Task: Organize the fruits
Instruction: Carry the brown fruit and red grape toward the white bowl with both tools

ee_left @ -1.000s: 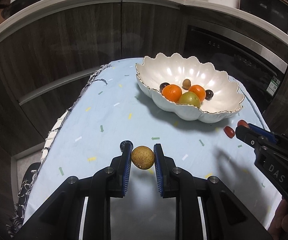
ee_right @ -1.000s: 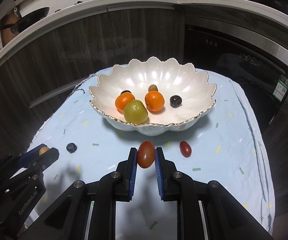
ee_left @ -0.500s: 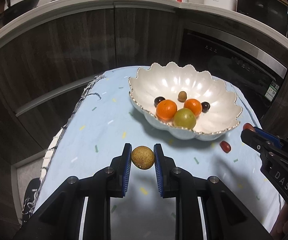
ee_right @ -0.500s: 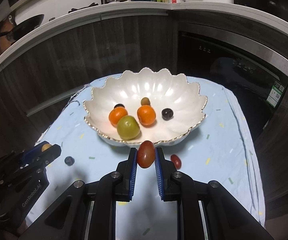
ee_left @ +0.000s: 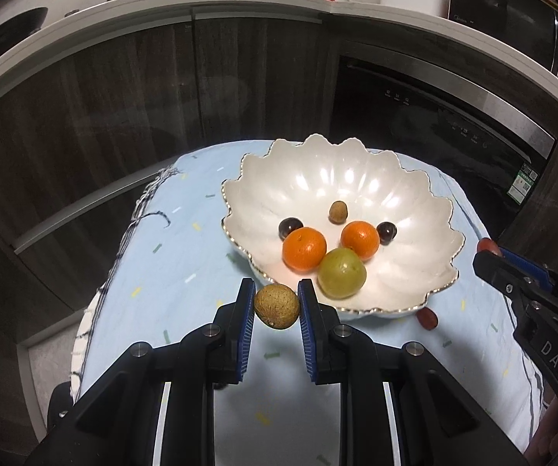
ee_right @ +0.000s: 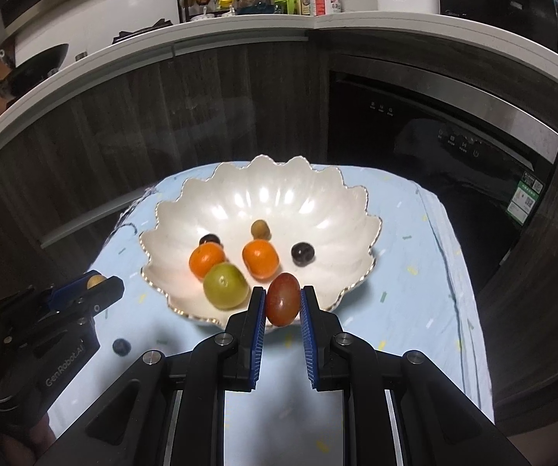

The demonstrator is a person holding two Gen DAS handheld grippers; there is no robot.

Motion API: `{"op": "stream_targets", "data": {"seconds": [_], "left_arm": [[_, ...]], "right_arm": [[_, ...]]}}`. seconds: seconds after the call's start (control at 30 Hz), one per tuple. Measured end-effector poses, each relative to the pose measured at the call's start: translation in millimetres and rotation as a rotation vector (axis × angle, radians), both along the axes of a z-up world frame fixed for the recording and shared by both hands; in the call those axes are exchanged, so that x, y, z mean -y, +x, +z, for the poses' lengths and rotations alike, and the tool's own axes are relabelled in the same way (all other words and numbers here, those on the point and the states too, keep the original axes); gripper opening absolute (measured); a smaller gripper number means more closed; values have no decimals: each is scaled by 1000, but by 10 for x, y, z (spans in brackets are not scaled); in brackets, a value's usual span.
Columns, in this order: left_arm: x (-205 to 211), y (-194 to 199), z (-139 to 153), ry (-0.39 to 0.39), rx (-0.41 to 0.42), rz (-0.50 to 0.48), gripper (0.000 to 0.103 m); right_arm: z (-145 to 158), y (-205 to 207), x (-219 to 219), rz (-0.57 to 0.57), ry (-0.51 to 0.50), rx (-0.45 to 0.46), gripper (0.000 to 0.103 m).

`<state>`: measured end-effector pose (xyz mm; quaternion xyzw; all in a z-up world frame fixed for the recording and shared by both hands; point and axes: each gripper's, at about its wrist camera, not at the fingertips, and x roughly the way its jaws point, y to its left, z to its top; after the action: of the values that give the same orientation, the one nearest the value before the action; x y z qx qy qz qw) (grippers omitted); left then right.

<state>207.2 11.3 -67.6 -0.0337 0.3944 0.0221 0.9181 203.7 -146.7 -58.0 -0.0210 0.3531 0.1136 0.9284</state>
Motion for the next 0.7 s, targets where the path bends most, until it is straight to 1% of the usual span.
{"op": "stream_targets", "data": {"seconds": [0.7], "left_arm": [[29,586,137,18,13,-32,23]], "right_arm": [[190,526,106,-49,-8,40,19]]}}
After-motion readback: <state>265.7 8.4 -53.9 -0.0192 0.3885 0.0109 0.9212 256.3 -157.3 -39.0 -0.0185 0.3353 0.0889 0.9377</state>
